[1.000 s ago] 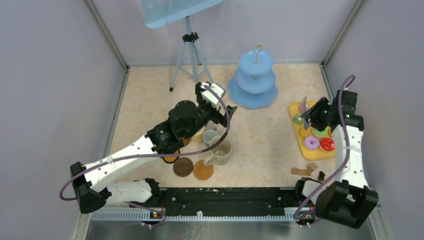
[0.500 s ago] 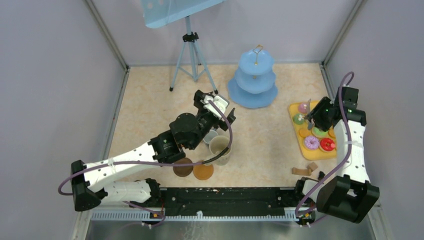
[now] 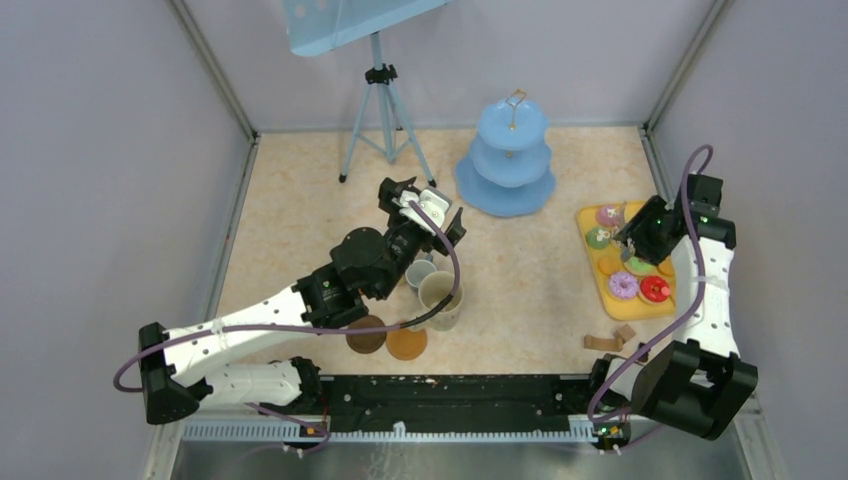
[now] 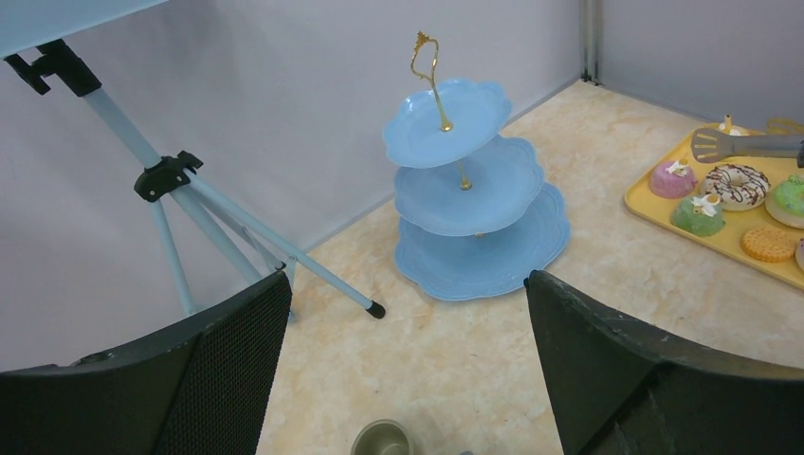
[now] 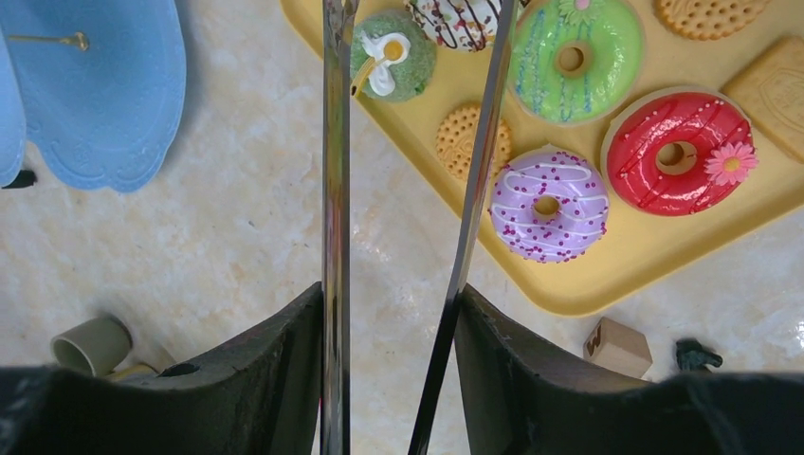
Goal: Serve the afternoon tea
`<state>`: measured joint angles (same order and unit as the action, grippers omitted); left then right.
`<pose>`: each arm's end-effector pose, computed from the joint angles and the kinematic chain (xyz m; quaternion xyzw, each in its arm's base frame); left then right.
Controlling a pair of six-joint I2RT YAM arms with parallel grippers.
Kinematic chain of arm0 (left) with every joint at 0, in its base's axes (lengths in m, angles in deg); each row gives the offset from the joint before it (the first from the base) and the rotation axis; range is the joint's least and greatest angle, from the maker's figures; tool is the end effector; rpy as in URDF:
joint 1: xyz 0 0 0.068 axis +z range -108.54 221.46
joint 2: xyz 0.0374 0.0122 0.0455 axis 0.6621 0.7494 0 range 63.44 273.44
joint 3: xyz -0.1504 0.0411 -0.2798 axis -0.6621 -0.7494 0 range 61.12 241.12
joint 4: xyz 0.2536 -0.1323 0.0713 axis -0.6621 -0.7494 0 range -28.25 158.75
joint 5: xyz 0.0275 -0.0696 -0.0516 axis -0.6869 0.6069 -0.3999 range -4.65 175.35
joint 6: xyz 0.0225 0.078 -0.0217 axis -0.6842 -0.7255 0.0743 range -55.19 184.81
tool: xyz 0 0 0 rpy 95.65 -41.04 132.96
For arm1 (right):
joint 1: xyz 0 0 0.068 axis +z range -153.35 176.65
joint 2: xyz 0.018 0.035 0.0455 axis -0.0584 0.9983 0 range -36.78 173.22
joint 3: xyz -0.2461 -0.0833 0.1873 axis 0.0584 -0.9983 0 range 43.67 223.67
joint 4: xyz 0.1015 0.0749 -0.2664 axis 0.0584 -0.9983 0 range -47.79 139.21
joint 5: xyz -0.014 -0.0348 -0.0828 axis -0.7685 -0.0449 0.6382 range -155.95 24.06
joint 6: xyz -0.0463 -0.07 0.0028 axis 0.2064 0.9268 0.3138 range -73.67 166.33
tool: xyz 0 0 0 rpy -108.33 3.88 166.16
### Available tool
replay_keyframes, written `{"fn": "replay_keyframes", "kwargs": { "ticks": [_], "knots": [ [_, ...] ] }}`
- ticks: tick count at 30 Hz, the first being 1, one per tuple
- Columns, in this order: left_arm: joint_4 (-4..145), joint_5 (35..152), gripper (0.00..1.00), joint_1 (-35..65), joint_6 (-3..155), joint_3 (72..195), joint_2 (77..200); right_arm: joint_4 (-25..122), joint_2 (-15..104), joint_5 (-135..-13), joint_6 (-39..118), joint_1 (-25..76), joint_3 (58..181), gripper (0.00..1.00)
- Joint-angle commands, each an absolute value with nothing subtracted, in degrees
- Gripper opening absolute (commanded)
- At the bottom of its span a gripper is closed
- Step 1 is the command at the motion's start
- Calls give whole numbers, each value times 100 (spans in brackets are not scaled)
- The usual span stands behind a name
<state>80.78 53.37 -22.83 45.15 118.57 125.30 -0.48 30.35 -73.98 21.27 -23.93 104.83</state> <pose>0.1616 -0.2460 0.4457 0.2693 0.6093 -0.1068 0.7381 0.2528 -0.0840 0.3111 0.3506 0.8865 0.0784 0.2917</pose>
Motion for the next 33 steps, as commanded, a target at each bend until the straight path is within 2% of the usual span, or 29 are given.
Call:
{"fn": "replay_keyframes", "kwargs": {
  "ticks": [1,24,33],
  "knots": [
    [8360,5404,99,-2314,4504,11808,12417,119,3023,-7649,2232,-2447,10452,50],
    [8306,5463,99,-2316,4514,11844,12411,324,3094,-7555,2233,-2453,9967,55],
    [8296,5477,99,-2314,4523,11856,12383,186,3023,-7557,2298,-2447,10282,55]
  ]
}}
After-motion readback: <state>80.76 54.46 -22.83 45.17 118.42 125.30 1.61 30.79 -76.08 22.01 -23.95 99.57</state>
